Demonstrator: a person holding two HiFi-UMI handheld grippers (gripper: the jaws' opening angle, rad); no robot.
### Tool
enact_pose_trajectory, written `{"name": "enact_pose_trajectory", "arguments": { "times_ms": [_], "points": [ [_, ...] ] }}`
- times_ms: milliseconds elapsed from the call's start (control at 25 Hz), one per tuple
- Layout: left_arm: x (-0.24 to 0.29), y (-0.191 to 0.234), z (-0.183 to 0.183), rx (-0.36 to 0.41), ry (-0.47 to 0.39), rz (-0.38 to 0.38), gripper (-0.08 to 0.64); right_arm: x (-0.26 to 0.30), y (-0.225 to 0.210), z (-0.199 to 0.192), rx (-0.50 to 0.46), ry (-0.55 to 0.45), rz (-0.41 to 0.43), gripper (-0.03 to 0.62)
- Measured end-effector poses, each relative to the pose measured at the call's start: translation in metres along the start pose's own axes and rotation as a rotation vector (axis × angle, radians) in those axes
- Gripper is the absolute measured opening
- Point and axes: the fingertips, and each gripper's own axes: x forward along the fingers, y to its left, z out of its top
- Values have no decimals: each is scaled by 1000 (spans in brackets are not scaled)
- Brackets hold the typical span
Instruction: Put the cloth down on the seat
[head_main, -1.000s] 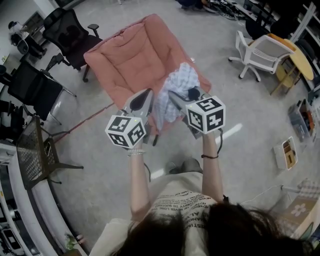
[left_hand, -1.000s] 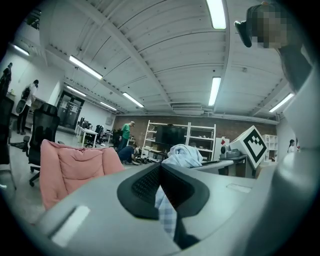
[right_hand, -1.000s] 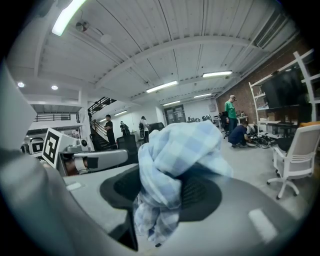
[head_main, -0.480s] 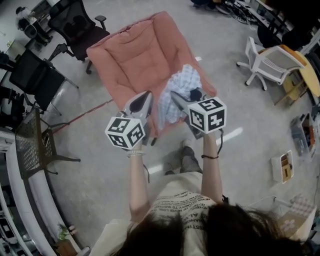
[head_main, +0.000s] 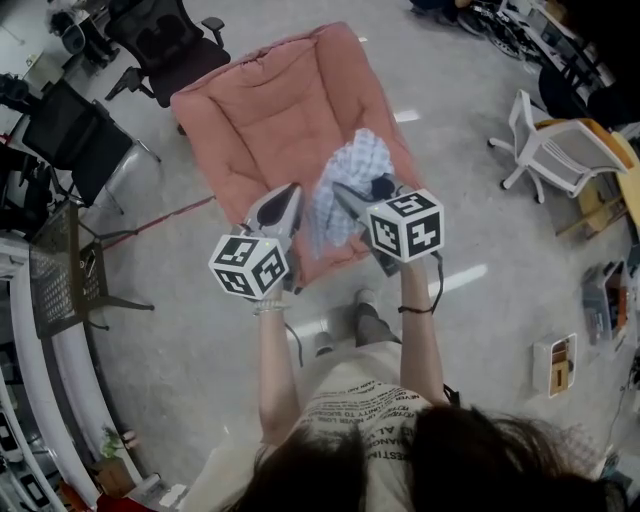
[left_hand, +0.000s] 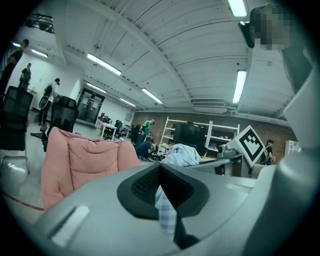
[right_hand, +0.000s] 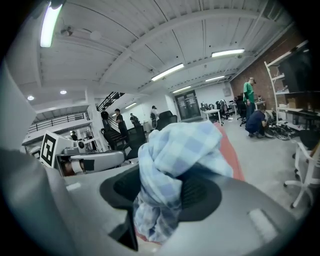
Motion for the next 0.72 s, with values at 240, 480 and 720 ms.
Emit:
{"name": "enact_pose_trajectory", "arguments": {
  "times_ms": [240, 480, 720],
  "points": [
    [26, 8, -5, -26, 2, 59, -3, 21, -24, 4, -8, 41, 61, 209],
    [31, 19, -14, -65, 6, 128, -3, 39, -29, -6, -12, 94, 120, 209],
    [41, 23, -30, -101, 14, 156, -3, 53, -33, -23, -12, 146, 155, 209]
  ]
}}
